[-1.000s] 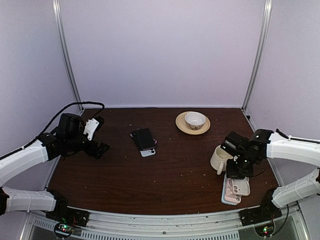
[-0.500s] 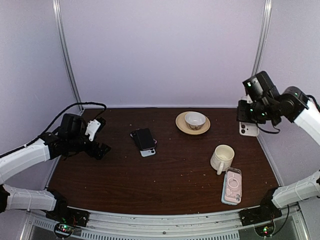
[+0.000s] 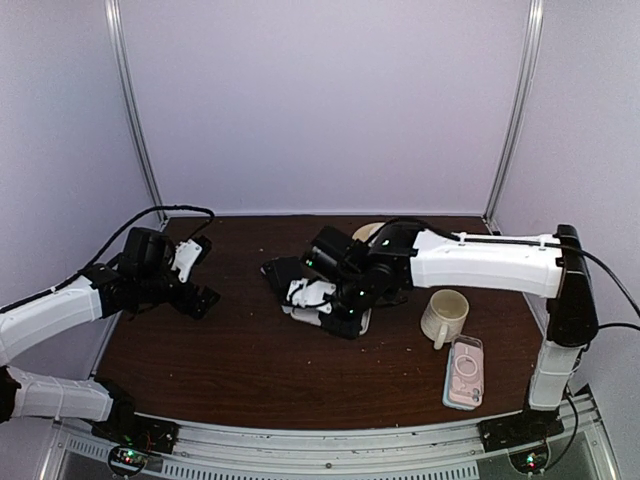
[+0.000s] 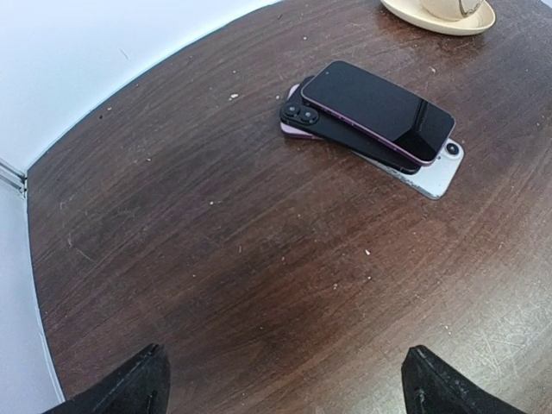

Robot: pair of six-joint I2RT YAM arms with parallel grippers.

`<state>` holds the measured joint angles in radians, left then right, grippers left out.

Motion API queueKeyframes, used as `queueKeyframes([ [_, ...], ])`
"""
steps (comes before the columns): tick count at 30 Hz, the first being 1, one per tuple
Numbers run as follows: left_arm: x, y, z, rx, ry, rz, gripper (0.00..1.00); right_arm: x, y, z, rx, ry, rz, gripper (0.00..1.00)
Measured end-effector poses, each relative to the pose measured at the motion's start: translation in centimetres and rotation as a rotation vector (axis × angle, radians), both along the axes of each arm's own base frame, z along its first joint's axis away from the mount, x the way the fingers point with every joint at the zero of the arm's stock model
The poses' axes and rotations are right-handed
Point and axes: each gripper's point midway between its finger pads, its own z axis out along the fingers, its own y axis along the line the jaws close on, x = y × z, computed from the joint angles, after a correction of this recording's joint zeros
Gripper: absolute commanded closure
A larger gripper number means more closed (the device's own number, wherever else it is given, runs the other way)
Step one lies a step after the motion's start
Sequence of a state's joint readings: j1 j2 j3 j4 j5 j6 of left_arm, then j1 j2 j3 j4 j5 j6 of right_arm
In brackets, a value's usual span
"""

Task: Put the phone into the phone case
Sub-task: Place the phone case at the center of the board.

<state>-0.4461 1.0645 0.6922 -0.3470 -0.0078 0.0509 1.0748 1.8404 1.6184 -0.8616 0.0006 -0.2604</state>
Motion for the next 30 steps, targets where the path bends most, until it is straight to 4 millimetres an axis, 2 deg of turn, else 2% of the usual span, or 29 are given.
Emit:
queueKeyframes([
  [4,0.1,0.1,-0.1,0.009,0.0,0.002,0.02,-4.6,1.9,-4.8,-0.121,0.073,0.2,1.0],
  [6,0.1,0.1,-0.2,0.013,0.001,0.002,0.02,-6.1,2.1,-7.1,-0.175,0.111,0.257,1.0],
  [10,0.1,0.2,-0.4,0.019,0.005,0.003,0.02,-7.6,1.5,-10.8,-0.266,0.16,0.321,1.0],
  [12,0.2,0.2,-0.5,0.023,0.009,0.004,0.02,-8.1,1.0,-11.6,-0.297,0.173,0.343,1.0],
  [13,0.2,0.2,-0.6,0.025,0.011,0.004,0.03,-8.1,0.9,-11.7,-0.303,0.175,0.348,0.94],
  [14,0.2,0.2,-0.8,0.027,0.015,0.004,0.02,-8.2,0.8,-11.7,-0.307,0.175,0.355,0.81],
  [16,0.2,0.2,-1.0,0.031,0.024,0.004,0.02,-8.4,0.7,-11.7,-0.316,0.174,0.367,0.65],
  [17,0.2,0.2,-1.1,0.032,0.026,0.003,0.03,-8.4,0.5,-11.7,-0.329,0.17,0.376,0.59],
  [19,0.2,0.2,-1.2,0.035,0.031,0.003,0.02,-8.4,0.1,-11.7,-0.35,0.17,0.37,0.56],
  [21,0.2,0.2,-1.2,0.035,0.032,0.003,0.03,-8.3,-0.3,-11.5,-0.36,0.171,0.345,0.59],
  [26,0.2,0.2,-1.3,0.035,0.032,0.003,0.03,-8.8,-1.1,-9.3,-0.265,0.19,0.166,0.96],
  [27,0.2,0.2,-1.2,0.035,0.032,0.003,0.02,-9.2,-1.5,-8.5,-0.219,0.206,0.1,1.0],
  [30,0.2,0.2,-1.2,0.034,0.03,0.003,0.02,-10.1,-2.0,-7.4,-0.08,0.269,-0.072,1.0],
])
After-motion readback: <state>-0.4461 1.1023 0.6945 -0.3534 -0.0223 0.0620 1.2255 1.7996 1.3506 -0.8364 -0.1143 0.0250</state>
